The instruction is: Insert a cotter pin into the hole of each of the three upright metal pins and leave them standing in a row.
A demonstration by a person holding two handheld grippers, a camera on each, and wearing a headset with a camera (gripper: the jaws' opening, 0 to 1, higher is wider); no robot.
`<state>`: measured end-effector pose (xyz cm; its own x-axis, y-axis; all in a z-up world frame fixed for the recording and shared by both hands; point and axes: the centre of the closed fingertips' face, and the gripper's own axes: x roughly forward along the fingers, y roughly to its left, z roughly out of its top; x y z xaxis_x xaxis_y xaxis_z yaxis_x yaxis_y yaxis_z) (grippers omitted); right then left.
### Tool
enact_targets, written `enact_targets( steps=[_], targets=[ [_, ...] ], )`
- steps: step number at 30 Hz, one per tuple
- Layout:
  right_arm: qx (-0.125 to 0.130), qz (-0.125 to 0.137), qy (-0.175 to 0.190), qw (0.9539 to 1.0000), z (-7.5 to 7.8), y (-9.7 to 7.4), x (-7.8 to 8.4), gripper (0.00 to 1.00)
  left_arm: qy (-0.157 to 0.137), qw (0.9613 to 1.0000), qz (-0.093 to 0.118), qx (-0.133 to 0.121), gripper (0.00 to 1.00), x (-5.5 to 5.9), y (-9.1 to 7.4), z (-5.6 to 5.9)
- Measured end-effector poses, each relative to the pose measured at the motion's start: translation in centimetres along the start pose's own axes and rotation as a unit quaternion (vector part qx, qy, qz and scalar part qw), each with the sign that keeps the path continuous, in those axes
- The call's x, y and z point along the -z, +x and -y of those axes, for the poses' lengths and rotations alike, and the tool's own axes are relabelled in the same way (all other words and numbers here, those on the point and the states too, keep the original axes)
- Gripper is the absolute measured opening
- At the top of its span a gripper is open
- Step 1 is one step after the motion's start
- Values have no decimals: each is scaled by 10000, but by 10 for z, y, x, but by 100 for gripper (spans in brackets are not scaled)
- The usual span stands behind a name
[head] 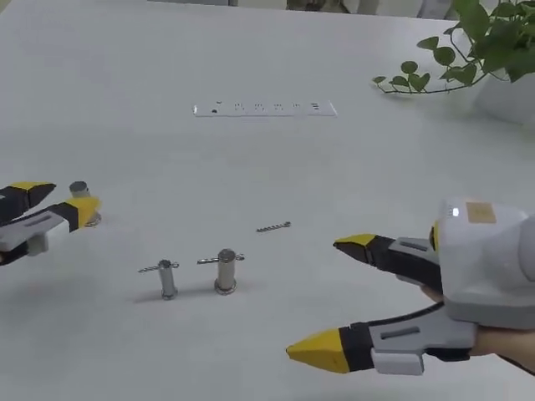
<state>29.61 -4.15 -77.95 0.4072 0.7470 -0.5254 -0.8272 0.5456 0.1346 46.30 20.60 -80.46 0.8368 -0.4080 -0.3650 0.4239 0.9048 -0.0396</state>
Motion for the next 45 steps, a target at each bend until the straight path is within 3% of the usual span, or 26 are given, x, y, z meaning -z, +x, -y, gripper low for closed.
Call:
enact_targets(
  steps=[10, 15, 24, 45],
  targets=[
    [-6, -33, -25, 10000, 2, 5, 0, 88, 10, 10000, 47, 64, 30, 5, 16, -3],
    [-2, -46, -19, 10000, 3, 8, 0, 88, 44, 9999, 47, 100, 20, 9, 21, -4],
    [15, -60, -45, 10000, 3, 10, -1, 88, 3, 9998, 64, 187, 13, 11, 25, -2],
    [13, -103, -139, 9998, 1, 11, -1, 87, 60, 9997, 69, 206, 11, 12, 21, -1]
  ],
)
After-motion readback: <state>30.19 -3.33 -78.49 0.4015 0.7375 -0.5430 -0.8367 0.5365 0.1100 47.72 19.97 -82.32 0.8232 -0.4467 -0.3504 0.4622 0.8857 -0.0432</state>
